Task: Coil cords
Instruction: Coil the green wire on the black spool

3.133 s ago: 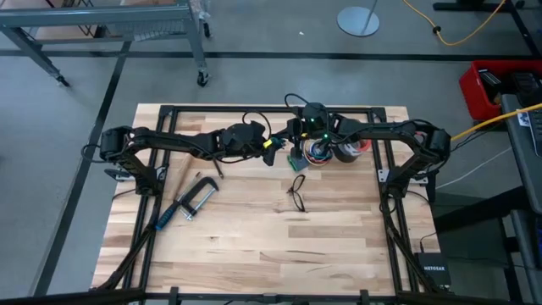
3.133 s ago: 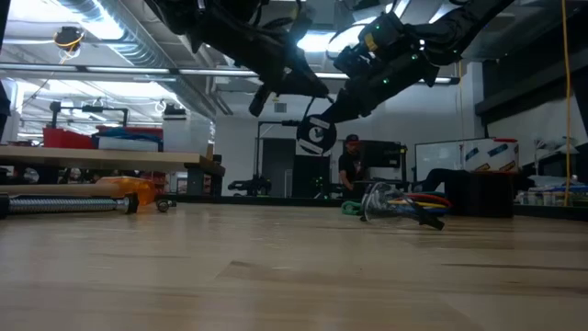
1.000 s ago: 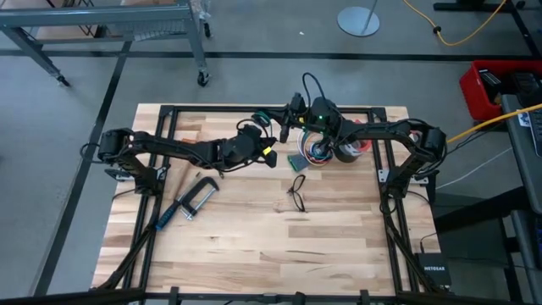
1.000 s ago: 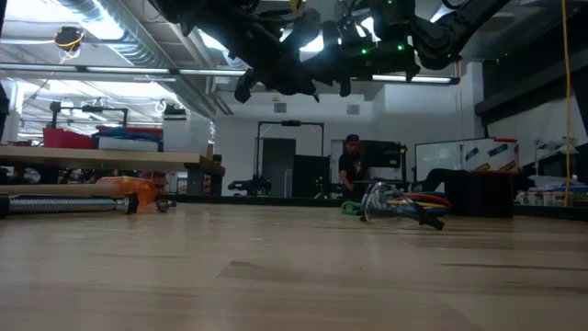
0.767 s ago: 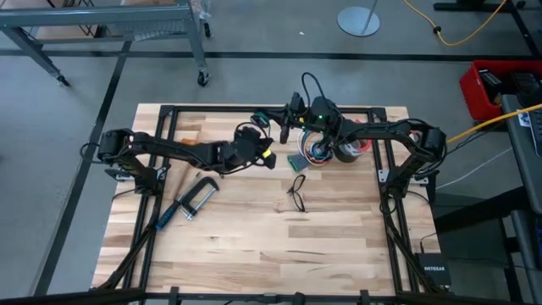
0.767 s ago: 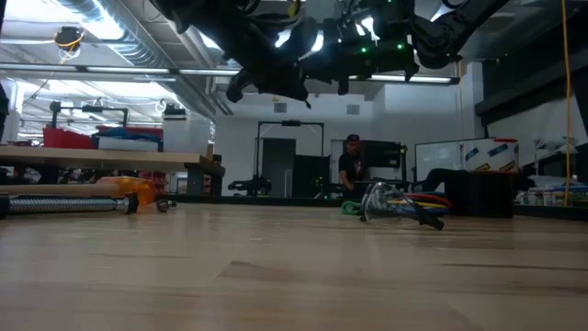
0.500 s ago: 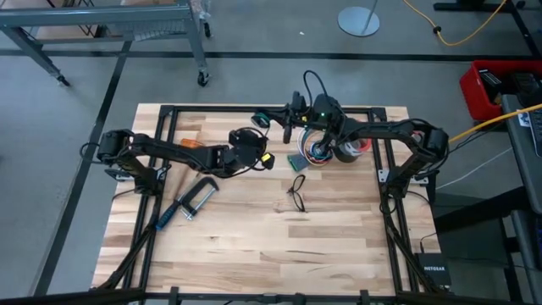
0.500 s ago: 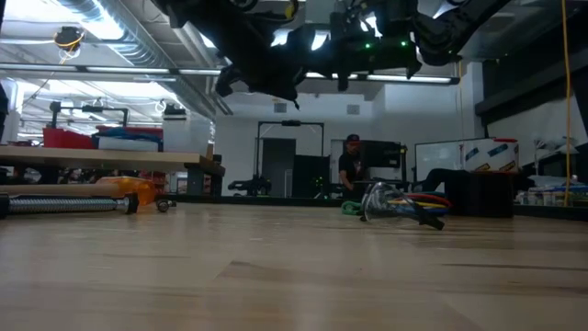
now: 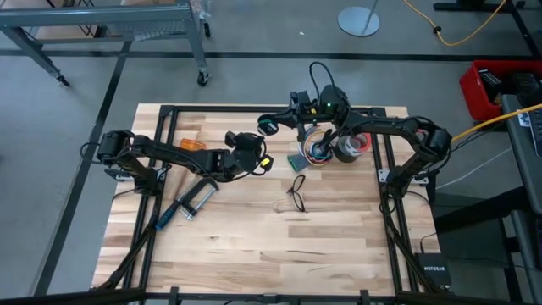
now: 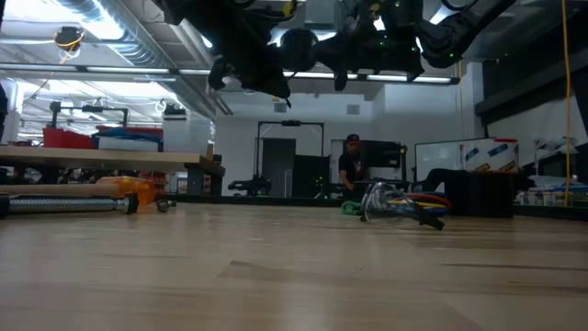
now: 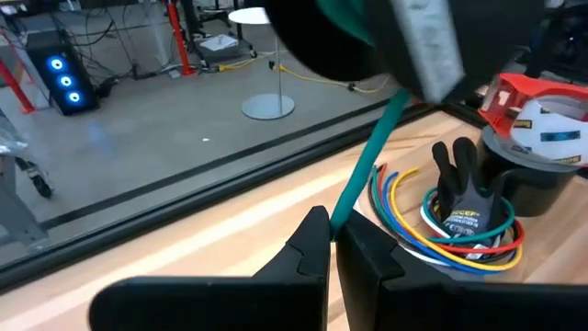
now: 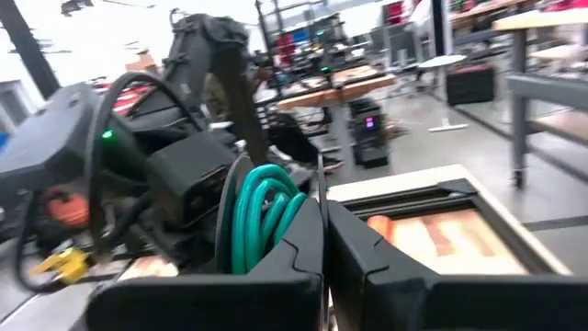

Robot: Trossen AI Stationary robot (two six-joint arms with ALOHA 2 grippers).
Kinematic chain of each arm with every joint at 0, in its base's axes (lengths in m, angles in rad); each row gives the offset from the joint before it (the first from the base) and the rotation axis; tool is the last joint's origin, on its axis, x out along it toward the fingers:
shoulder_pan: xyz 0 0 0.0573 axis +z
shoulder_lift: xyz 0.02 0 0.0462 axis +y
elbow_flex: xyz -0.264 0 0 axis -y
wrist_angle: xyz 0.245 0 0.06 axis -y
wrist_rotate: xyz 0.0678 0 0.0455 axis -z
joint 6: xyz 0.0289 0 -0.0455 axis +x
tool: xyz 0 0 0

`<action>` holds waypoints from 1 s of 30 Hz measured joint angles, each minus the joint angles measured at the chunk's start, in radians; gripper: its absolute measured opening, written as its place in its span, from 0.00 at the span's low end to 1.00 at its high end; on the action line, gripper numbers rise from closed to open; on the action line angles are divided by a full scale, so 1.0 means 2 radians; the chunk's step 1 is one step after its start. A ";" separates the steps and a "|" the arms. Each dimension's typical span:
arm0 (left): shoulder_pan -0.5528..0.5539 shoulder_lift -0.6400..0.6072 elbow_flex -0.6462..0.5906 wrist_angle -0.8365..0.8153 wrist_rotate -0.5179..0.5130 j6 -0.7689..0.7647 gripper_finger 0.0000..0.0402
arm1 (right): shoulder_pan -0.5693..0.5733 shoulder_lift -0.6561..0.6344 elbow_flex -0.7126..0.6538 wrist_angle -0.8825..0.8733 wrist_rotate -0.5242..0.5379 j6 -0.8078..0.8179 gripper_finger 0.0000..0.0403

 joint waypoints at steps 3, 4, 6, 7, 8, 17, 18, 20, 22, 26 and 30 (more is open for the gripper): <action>0.000 0.000 0.000 0.001 0.000 0.013 0.00 | -0.003 0.000 0.000 0.000 -0.030 0.003 0.01; 0.000 0.000 0.000 0.001 0.000 0.015 0.00 | -0.003 0.000 0.000 0.000 -0.041 0.004 0.01; 0.000 0.000 0.000 0.003 0.000 0.026 0.00 | -0.007 0.000 0.000 -0.002 -0.063 0.005 0.01; 0.000 0.000 0.000 0.005 0.000 0.032 0.00 | -0.008 0.000 0.000 -0.002 -0.076 0.006 0.01; 0.000 0.000 0.000 0.006 0.000 0.037 0.00 | -0.010 0.000 0.000 -0.003 -0.091 0.006 0.01; -0.008 0.000 0.000 0.052 0.004 0.093 0.00 | -0.047 0.000 0.000 -0.015 -0.204 0.017 0.01; -0.009 0.000 0.000 0.064 0.008 0.105 0.00 | -0.051 0.000 0.000 -0.016 -0.215 0.017 0.01; -0.010 0.000 -0.001 0.085 0.019 0.122 0.00 | -0.056 -0.001 0.000 -0.015 -0.236 0.017 0.01; -0.010 0.000 -0.001 0.095 0.031 0.130 0.00 | -0.056 -0.001 0.000 -0.015 -0.255 0.016 0.01; -0.010 0.000 -0.001 0.101 0.046 0.124 0.00 | -0.055 -0.001 0.001 -0.022 -0.286 0.000 0.01; -0.014 0.000 -0.001 0.126 0.057 0.135 0.00 | -0.055 -0.001 0.001 -0.039 -0.295 -0.026 0.01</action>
